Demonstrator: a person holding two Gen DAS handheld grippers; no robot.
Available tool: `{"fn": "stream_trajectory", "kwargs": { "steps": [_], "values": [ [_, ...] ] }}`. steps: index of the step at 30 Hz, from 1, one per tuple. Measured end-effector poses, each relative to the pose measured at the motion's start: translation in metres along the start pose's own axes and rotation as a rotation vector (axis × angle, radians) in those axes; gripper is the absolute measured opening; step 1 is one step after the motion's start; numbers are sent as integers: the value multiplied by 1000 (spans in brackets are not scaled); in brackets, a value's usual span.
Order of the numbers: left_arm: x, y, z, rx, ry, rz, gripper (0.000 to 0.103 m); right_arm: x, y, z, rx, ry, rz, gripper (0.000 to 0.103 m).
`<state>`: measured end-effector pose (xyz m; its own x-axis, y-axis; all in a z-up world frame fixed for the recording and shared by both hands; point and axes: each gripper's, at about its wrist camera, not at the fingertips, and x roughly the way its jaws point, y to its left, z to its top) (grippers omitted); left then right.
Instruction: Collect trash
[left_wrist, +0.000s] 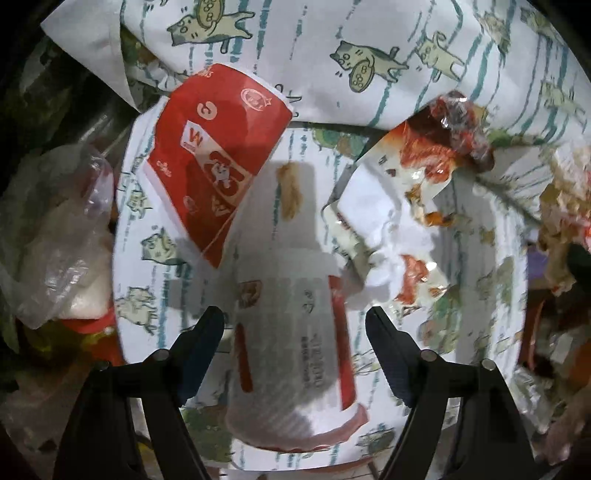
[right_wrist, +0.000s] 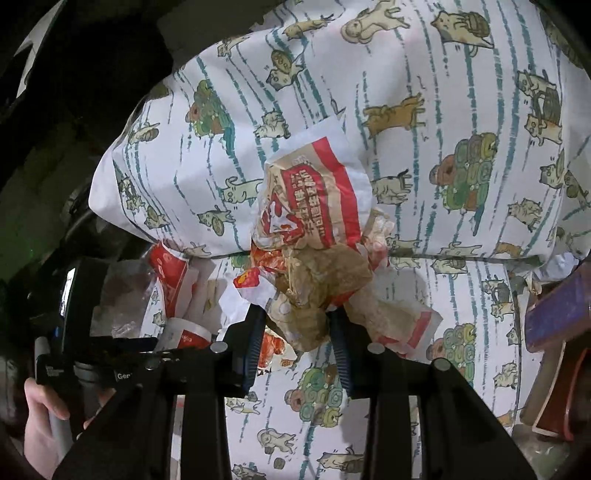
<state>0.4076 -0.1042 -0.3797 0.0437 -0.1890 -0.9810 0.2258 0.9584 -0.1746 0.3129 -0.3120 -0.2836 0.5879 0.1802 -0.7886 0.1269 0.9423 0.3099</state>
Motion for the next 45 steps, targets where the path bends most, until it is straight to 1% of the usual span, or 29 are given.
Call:
{"fn": "stream_trajectory", "kwargs": {
  "steps": [3,6,8,10,13,14,15,17,18,20,23,26,29,32,38,40,42,45],
  "values": [
    [4,7,5,-30,14,-17,81,2,-2,3,20,15,4,34],
    [13,10,6,-36,28,2,81,6,-8,6,24,31,-2,34],
    [13,12,11,-57,11,5,80,4,-11,7,34,28,2,34],
    [12,14,13,-95,-1,-15,79,1,-13,8,34,26,16,35],
    [13,19,17,-130,11,-50,75,-2,-13,11,10,9,-12,35],
    [17,19,17,-132,27,-50,68,-1,-15,11,11,10,-15,35],
    [20,19,17,-135,38,-46,68,0,-18,11,28,21,-4,35],
    [19,19,16,-147,22,-48,67,3,-26,11,76,41,29,35],
    [16,17,16,-138,13,-51,67,4,-30,11,96,48,40,35],
    [6,10,15,-116,-15,-52,67,2,-33,11,95,43,24,35],
    [-28,-4,6,-51,-109,-37,67,-5,-31,13,53,15,-21,35],
    [-60,-14,-11,-9,-205,-35,67,-10,-29,15,28,-1,-27,35],
    [-74,-22,-24,14,-252,-69,67,-11,-28,13,13,-3,-45,35],
    [-74,-25,-29,13,-246,-84,67,-11,-27,11,14,1,-52,35],
    [-61,-13,-27,-42,-195,-84,67,-9,-22,8,-19,7,-71,36],
    [-57,-11,-27,-41,-184,-88,67,-9,-21,7,-27,0,-84,36],
    [-57,-11,-27,-38,-187,-79,67,-9,-21,9,-25,-2,-76,36],
    [-63,-13,-29,-18,-212,-60,67,-8,-21,10,-31,0,-79,36]
  ]
}}
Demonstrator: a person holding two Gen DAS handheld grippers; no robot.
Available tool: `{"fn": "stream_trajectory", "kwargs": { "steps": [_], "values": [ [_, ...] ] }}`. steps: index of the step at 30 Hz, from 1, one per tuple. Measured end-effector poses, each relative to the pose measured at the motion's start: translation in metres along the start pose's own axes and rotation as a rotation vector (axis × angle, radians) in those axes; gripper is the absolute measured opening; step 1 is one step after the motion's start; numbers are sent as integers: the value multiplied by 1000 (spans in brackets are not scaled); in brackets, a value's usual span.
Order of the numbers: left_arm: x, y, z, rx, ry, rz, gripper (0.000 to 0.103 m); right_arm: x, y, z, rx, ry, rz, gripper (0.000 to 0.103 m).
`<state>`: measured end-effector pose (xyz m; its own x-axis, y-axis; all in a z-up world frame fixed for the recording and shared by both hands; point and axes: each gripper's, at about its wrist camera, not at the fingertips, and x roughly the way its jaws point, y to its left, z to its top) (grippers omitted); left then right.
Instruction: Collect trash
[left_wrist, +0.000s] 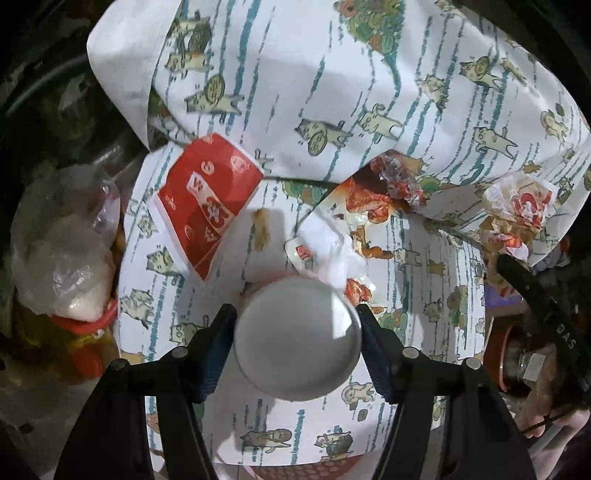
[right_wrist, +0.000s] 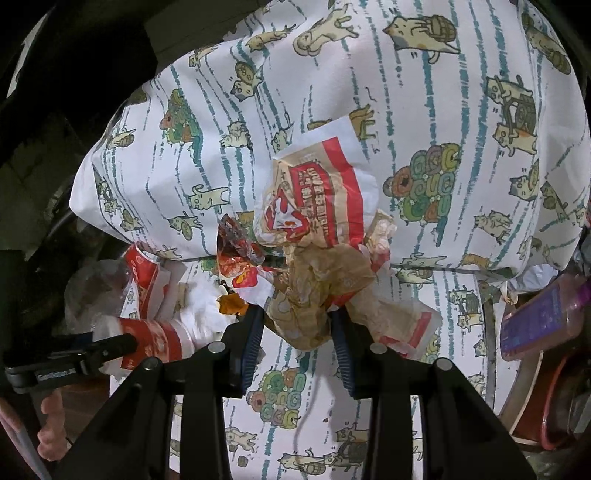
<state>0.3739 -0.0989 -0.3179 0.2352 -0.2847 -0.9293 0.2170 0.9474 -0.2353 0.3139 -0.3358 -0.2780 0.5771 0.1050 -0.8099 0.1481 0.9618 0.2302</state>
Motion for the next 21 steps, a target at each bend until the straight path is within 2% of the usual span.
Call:
{"fn": "stream_trajectory", "kwargs": {
  "steps": [4,7,13,15,18,21],
  "values": [
    [-11,-6,-1,40,-40,40,66,2,1,1,-1,2,-7,36],
    [-18,-10,-2,56,-54,41,66,-2,4,1,-6,-9,-5,36],
    [-54,-13,-12,94,-53,-69,66,-39,15,-4,-56,-73,50,36],
    [-75,-13,-21,104,-77,-96,66,-57,19,-9,-74,-100,80,36],
    [-105,-11,-30,71,-105,-177,66,-81,21,-15,-67,-122,155,36],
    [-137,-15,-41,52,-151,-197,66,-108,26,-22,-76,-145,196,36]
  ]
}}
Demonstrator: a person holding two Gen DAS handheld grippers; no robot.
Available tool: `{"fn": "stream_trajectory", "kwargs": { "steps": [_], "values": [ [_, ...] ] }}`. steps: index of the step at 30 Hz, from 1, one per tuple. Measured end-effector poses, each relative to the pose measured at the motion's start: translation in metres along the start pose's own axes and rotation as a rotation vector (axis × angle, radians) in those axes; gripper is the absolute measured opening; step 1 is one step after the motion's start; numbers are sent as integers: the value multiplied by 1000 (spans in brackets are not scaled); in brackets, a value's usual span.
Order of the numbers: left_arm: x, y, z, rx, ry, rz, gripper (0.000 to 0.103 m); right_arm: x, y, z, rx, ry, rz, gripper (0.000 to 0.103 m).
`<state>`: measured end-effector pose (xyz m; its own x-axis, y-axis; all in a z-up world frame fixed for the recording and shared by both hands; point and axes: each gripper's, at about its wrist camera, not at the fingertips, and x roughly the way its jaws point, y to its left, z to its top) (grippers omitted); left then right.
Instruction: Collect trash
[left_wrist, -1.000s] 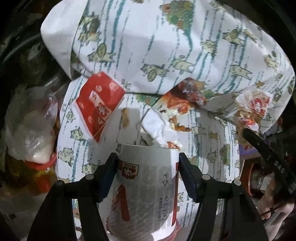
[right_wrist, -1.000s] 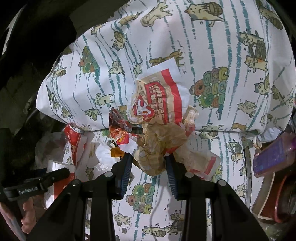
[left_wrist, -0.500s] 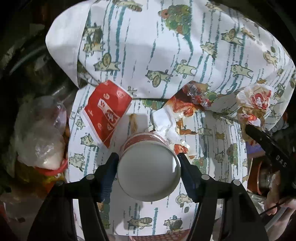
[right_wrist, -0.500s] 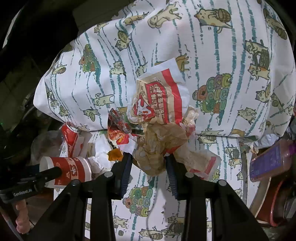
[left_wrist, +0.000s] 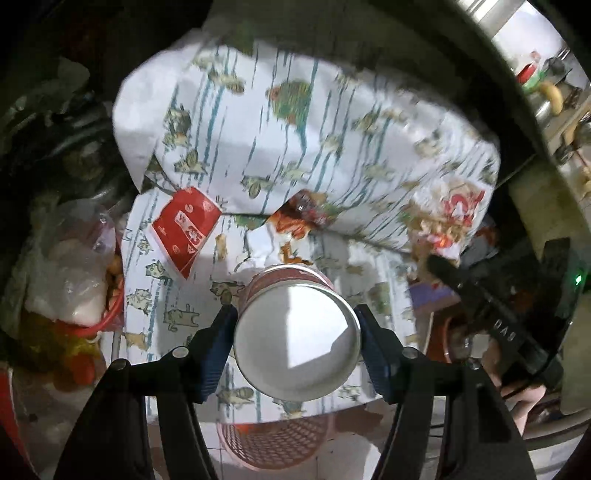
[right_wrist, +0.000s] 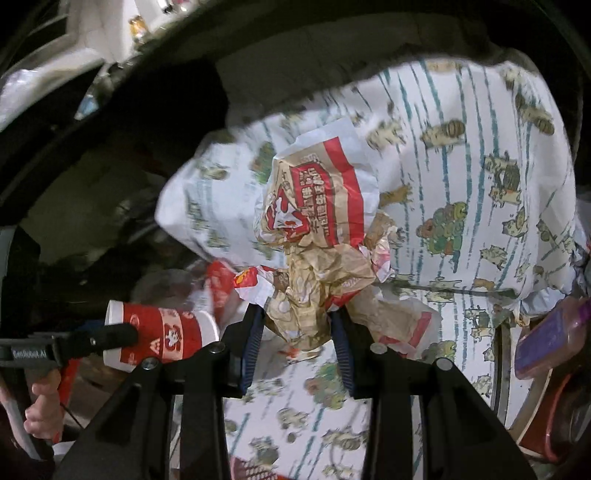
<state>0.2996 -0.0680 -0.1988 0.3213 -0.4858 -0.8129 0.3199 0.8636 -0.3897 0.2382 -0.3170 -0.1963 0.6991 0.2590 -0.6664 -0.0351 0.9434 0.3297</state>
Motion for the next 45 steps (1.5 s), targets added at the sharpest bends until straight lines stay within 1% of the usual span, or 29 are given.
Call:
{"fn": "stream_trajectory", "kwargs": {
  "steps": [3,6,8,10,12,14,15,16,17,18,20,21,22,25,28,31,33,36,41,45],
  "values": [
    [-32,-9,-16,-16,-42,-44,66,-38,10,-7,-13,-52,39,36],
    [-57,-15,-35,-43,-63,-98,66,-77,24,-22,-58,-93,79,34],
    [-72,-15,-51,-67,-81,-134,66,-98,31,-35,-64,-98,92,34],
    [-84,-13,-71,-91,-98,-163,66,-112,38,-50,-74,-94,115,34],
    [-89,-11,-90,-104,-103,-179,66,-122,42,-67,-89,-98,105,34],
    [-90,-4,-109,-145,-87,-220,66,-127,45,-81,-102,-94,92,34],
    [-87,2,-119,-179,-65,-260,66,-127,44,-88,-97,-86,94,34],
    [-84,9,-128,-217,-40,-307,66,-127,43,-95,-82,-76,103,34],
    [-82,15,-137,-252,-28,-331,66,-127,41,-101,-68,-67,115,34],
    [-82,20,-144,-269,-30,-325,66,-127,41,-108,-57,-56,123,34],
    [-82,25,-158,-277,-45,-260,66,-122,40,-121,-50,-30,125,35],
    [-81,27,-163,-283,-45,-247,66,-119,42,-127,-56,-14,123,35],
    [-79,30,-168,-296,-34,-253,66,-115,44,-135,-67,8,122,35],
    [-69,38,-181,-346,-9,-300,66,-100,51,-155,-94,75,117,35],
    [-63,46,-192,-380,-5,-306,66,-81,48,-175,-75,160,140,35],
    [-54,55,-203,-433,29,-382,66,-65,45,-191,-52,240,163,35],
    [-51,60,-206,-454,38,-389,66,-57,44,-201,-61,272,151,35],
    [-49,63,-208,-454,30,-350,66,-43,42,-212,-79,325,138,36],
    [-37,66,-211,-468,62,-355,66,-24,36,-224,-64,405,130,38],
    [-27,73,-216,-509,90,-411,66,-10,32,-231,-40,458,132,40]
  ]
}}
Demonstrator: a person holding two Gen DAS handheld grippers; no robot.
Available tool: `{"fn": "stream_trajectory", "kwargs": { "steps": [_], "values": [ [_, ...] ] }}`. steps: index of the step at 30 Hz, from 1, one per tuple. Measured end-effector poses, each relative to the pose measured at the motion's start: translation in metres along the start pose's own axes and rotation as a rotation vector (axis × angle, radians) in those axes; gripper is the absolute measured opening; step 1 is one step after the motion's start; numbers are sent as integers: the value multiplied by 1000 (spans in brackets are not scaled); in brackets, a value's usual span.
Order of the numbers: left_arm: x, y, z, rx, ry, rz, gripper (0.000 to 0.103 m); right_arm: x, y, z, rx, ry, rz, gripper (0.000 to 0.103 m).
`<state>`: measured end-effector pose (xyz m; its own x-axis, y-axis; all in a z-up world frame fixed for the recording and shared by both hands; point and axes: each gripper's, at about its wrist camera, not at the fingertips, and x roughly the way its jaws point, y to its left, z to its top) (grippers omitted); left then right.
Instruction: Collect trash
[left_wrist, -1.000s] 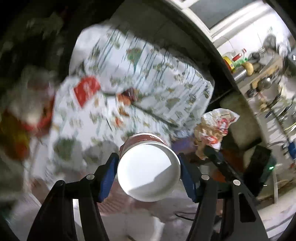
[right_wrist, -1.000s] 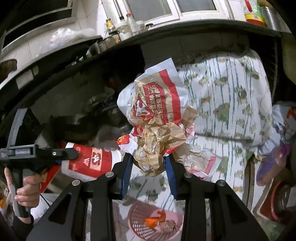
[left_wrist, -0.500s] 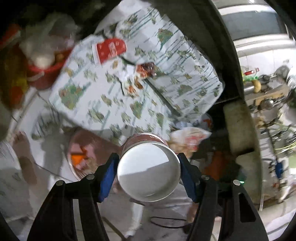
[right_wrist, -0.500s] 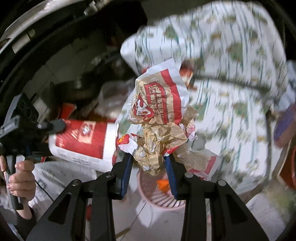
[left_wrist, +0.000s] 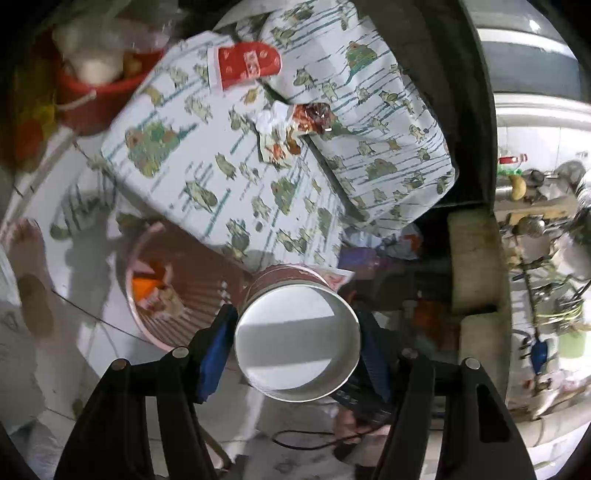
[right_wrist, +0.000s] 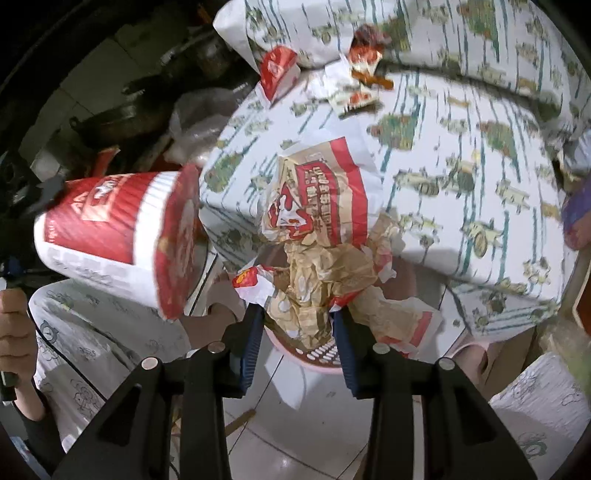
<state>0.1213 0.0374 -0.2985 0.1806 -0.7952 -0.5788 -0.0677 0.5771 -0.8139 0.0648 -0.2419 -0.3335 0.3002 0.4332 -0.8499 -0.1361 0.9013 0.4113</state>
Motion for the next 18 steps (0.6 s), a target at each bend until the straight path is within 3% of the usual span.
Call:
{"fn": "stream_trajectory", "kwargs": {
  "steps": [3,8,14,18],
  "values": [
    [4,4,0,0,-2,40,66,8,-5,2,37,20,14,46],
    [12,13,4,-27,19,36,66,7,-13,8,68,12,25,54],
    [20,24,8,-58,30,44,66,-7,-27,18,145,-40,42,56],
    [29,31,11,-68,32,81,66,-16,-33,28,183,-62,9,57]
  ]
}}
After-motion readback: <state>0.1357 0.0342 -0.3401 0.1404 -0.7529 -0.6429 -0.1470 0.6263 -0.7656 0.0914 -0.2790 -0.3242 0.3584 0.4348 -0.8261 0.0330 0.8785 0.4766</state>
